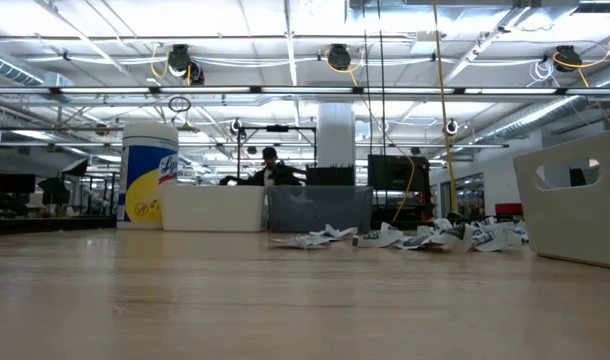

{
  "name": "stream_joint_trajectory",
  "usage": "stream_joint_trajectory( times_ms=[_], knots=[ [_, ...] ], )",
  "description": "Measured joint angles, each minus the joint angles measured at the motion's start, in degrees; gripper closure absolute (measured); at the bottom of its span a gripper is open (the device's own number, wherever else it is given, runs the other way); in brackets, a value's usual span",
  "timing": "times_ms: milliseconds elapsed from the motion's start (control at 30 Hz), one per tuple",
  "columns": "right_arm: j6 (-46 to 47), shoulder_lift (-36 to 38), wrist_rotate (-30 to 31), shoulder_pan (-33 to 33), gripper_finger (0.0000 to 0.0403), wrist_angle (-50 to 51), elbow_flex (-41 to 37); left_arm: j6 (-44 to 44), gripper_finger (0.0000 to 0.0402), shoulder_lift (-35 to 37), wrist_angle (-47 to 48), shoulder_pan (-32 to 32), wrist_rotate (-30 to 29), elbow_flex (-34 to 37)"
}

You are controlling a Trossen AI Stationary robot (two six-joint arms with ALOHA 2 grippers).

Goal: Pick & Place First Aid Supplies
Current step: Put the orange ointment pack into the gray bin

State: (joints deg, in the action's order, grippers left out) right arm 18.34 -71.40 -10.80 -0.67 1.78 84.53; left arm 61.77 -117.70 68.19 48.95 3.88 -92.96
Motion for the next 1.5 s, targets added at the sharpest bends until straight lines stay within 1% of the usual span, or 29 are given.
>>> stream_joint_trajectory(
  times_ms=[133,200,367,467,533,600,667,767,900,933,1200,1300,1500],
  knots=[
    [-0.21,0.0,-0.01,0.02,0.0232,0.15,0.0,0.29,0.0188,0.01,-3.47,-0.07,-0.16,3.56],
    [-0.23,0.0,-0.01,0.02,0.0232,0.31,0.0,0.25,0.0188,0.03,-6.63,-0.12,-0.14,4.96],
    [-1.38,0.0,-0.01,0.02,0.0232,0.45,0.0,0.24,0.0188,0.08,-13.62,-0.07,0.16,7.02],
    [-1.72,0.0,-0.01,0.02,0.0232,0.46,0.0,1.63,0.0188,0.06,-14.0,-0.14,0.15,8.5],
    [-2.45,0.0,-0.01,0.02,0.0232,0.44,0.0,1.76,0.0195,0.06,-13.95,-0.17,0.19,9.03],
    [-3.08,0.0,-0.01,0.02,0.0232,0.41,0.0,1.13,0.0214,0.06,-14.59,-0.17,0.2,9.46],
    [-3.23,0.0,-0.01,0.02,0.0232,0.39,0.0,0.57,0.0244,0.06,-15.7,-0.31,0.18,9.85],
    [-3.23,0.0,-0.01,0.02,0.0232,0.32,0.0,0.51,0.0298,0.06,-15.76,-0.33,-0.3,10.0],
    [-3.23,0.0,-0.01,0.02,0.0232,0.24,0.0,0.34,0.038,0.06,-15.37,-0.33,-0.94,10.0],
    [-3.23,0.0,-0.01,0.02,0.0232,0.22,0.0,0.31,0.039,0.06,-15.2,-0.33,-0.94,10.0],
    [-3.23,0.0,-0.01,0.02,0.0232,0.22,0.0,0.47,0.0399,0.8,-13.62,-0.16,0.6,10.05],
    [-3.13,0.0,-0.01,0.02,0.0232,0.2,0.0,2.44,0.04,3.99,-10.87,-0.07,-0.31,10.09],
    [-3.01,0.0,-0.01,0.02,0.0232,0.17,0.0,7.11,0.04,12.8,-5.15,0.4,-5.91,10.05]
  ],
)
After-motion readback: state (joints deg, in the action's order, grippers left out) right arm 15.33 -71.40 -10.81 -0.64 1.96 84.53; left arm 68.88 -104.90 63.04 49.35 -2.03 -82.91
